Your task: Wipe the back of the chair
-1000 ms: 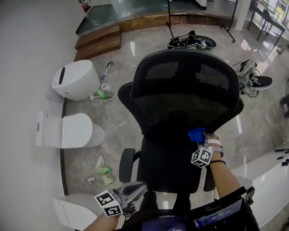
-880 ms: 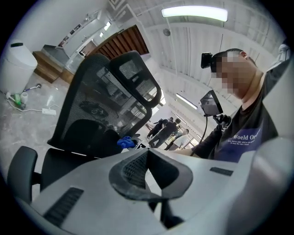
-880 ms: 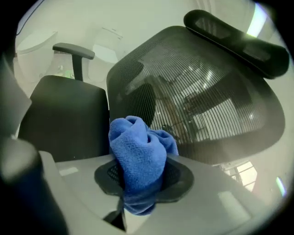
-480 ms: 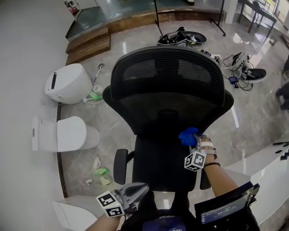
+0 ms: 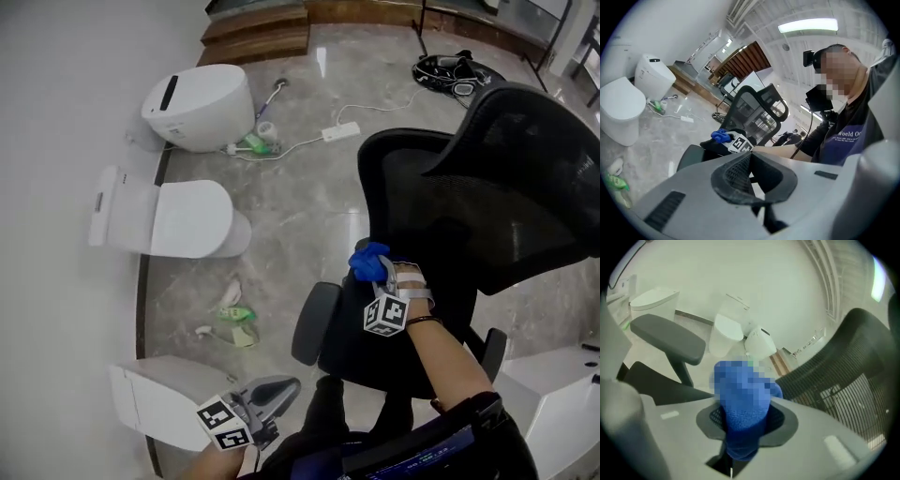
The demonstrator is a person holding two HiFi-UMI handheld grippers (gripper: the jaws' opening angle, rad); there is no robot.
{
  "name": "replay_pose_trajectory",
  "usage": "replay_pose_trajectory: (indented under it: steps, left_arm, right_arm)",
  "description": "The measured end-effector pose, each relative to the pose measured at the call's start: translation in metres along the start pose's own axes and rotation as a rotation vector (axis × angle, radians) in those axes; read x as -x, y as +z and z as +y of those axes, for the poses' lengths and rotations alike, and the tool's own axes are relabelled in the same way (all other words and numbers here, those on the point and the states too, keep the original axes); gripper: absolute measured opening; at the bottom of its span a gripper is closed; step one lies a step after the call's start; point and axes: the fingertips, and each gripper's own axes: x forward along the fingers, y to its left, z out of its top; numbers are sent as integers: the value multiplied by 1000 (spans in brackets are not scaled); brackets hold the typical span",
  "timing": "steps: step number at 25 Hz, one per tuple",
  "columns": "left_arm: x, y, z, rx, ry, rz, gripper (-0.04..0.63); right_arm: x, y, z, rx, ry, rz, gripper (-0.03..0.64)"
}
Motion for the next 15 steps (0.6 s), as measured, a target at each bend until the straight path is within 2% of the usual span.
replay_pose_trajectory:
  steps: [3,7,11,15]
  left_arm:
    - [19,-1,28,22,36,-14,3]
    - [19,-3,48,20,62,-10,3]
    - [-5,-11,53,-20,57,24,3]
    - [-65,-17,36,-52,24,86,3]
  right_arm:
    - [-22,18,4,33,7,2,120]
    - [-28,1,-2,43,-2,37,118]
    - [-4,-57,-11,30,-16,99,118]
    - [40,-154,-27,-9,-39,199,118]
